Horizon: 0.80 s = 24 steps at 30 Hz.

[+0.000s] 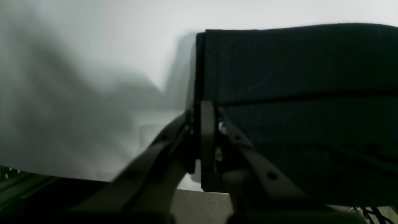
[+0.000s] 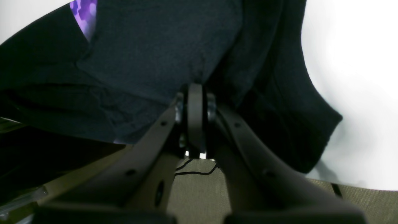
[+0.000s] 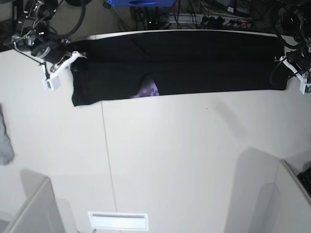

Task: Fold the T-shirt properly
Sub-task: 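Release the folded edge and raise both grippers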

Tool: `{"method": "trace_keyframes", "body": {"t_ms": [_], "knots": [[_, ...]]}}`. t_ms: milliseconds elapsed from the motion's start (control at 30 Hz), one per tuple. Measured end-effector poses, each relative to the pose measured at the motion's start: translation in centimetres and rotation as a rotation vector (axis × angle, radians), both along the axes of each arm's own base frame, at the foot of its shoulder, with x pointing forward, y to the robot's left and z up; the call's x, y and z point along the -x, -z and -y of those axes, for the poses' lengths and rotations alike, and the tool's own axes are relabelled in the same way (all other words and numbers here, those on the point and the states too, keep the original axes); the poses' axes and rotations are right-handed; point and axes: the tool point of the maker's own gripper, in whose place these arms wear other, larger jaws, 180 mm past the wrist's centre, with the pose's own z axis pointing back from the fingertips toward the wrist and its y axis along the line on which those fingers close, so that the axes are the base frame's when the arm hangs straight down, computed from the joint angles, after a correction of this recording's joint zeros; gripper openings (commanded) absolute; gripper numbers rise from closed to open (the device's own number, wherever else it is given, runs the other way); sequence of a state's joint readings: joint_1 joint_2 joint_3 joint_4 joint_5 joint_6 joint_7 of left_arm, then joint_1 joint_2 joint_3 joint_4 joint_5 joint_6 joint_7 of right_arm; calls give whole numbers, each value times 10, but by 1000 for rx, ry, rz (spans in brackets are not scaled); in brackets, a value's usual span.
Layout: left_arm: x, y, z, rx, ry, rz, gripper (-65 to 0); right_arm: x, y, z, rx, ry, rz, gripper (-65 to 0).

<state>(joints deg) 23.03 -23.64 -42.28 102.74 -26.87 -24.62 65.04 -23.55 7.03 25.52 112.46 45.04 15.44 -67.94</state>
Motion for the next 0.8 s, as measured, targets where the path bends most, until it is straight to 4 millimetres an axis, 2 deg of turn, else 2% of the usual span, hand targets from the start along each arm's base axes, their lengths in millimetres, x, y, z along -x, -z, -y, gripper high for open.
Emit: {"method": "trace_keyframes", "body": {"t_ms": [100,167,233,333,367,433,500,567,633,733,800], "knots": [[0,0,0,0,0,0,-650,1,0,0,0,1,-3,-650],[1,1,0,0,0,-3,-650,1,1,0,1,0,-4,-521],[7,3,0,0,0,-18,-528,1,1,1,2,4,-1,-440],[13,5,-2,-6,-6,-40,-311,5,2,2,2,7,-9,-438],[13,5,-2,-6,-7,-38,-258,5,2,4,4,14,-9,-443],[14,4,-1,-2,-3,-34,-169,5,1,11,12,40,-5,-453],[15,1,0,-9,0,-30,-132,3,-2,14,27,38,3,-468],[10,-11,0,-19,-22,25,-148,-9,-13,12,28,36,66,-494],[8,-18,-1,-8,-66,83,-212,-24,-22,11,19,46,128,-543],[7,-7,-2,27,-128,89,-426,-49,-29,3,19,5,185,-650],[4,1,0,46,-137,84,-647,-66,-29,-3,5,-33,203,-650]]}}
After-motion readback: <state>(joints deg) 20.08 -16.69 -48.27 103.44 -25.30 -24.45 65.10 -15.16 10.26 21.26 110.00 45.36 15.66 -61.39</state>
